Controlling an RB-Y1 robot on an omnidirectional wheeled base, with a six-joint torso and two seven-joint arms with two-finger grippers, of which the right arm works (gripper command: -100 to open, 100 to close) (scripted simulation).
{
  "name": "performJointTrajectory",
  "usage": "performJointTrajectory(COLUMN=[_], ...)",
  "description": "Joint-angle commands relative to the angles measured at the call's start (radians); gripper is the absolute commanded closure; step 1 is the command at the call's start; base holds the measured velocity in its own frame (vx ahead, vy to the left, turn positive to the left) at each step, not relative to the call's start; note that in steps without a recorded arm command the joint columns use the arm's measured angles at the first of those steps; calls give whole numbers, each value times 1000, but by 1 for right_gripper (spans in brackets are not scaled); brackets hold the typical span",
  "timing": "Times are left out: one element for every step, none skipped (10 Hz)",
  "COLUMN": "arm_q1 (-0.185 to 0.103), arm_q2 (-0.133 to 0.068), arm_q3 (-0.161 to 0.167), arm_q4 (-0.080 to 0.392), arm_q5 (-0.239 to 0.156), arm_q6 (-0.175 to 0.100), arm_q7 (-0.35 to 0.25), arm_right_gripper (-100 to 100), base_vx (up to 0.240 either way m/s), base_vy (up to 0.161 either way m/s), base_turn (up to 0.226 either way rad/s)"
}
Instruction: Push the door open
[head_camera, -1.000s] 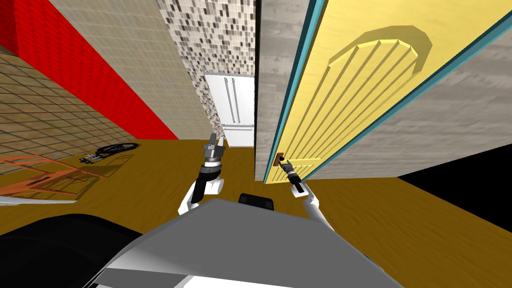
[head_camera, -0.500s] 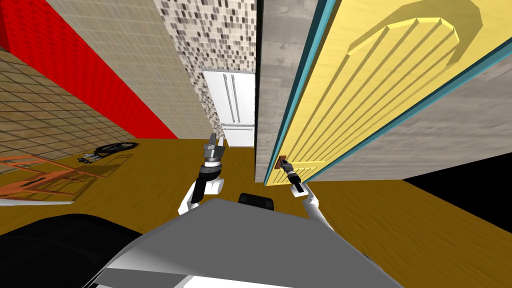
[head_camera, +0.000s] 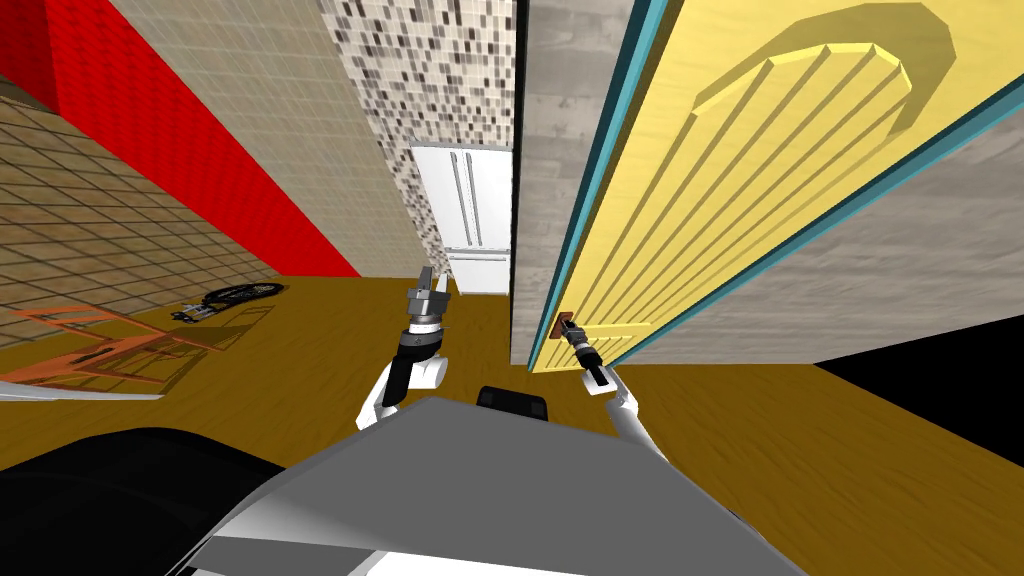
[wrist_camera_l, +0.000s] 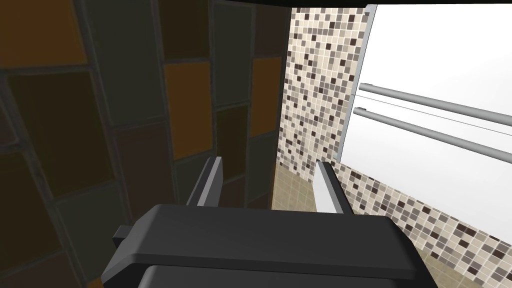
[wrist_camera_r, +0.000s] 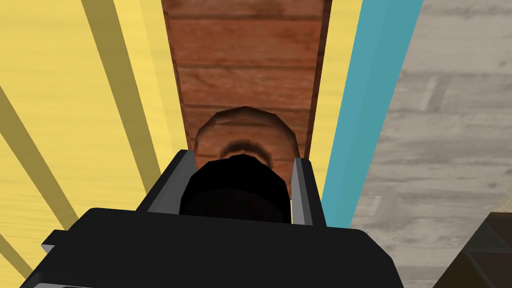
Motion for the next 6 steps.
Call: performJointTrajectory(arm_q1=[2, 3, 5, 6, 7, 9], arm_q2=[-1, -3, -4, -6, -7, -9], arm_q3=[-2, -4, -6, -8, -10, -12], arm_q4=[-3, -3, -3, -2, -2, -2], arm_q5=[-26, -43, -60, -79, -91, -115], arm_q6=[-1, -1, -2, -3, -3, -4], arm_q7=[-31, -50, -68, -88, -101, -128], arm_right_gripper=[100, 100, 100, 100, 100, 100], base_vx=[-52, -52, -59, -78, -54, -62], base_vy=[-99, -109, -92, -87, -89, -104], base_turn=[195, 167, 154, 163, 157, 182])
